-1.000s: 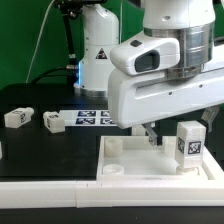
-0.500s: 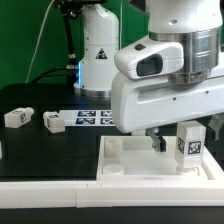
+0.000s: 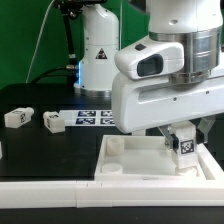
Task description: Assemble one leg
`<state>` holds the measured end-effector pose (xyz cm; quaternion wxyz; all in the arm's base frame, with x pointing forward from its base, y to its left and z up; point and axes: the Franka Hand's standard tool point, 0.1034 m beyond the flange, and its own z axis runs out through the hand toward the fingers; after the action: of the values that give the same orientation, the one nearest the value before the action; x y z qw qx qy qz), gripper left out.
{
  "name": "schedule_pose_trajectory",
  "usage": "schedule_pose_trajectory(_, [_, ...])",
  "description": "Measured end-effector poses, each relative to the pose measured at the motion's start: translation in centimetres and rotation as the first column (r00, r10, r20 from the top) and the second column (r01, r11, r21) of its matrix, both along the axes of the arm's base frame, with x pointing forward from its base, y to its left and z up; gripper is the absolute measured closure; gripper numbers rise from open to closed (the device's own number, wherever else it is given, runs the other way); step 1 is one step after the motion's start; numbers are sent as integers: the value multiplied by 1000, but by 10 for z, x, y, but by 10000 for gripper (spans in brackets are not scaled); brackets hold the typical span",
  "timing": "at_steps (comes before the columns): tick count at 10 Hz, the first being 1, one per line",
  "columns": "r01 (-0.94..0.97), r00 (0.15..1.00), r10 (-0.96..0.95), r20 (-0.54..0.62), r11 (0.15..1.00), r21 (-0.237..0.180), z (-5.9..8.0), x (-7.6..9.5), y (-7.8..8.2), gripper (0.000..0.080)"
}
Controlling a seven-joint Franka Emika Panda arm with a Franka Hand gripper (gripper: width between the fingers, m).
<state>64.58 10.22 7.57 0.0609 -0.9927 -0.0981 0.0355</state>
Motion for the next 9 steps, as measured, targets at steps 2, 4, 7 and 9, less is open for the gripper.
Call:
schedule_pose_trajectory(2, [38, 999, -38, -4, 999, -2, 0, 0, 0, 509])
schedule_pose_trajectory(4, [161, 987, -162, -19, 987, -8, 0, 0, 2, 509])
schedule_pose_trajectory(7, [517, 855, -518, -29, 855, -40, -2, 3, 3, 509])
schedule_pose_trajectory(9, [699, 712, -702, -31, 712, -71, -2, 4, 6, 509])
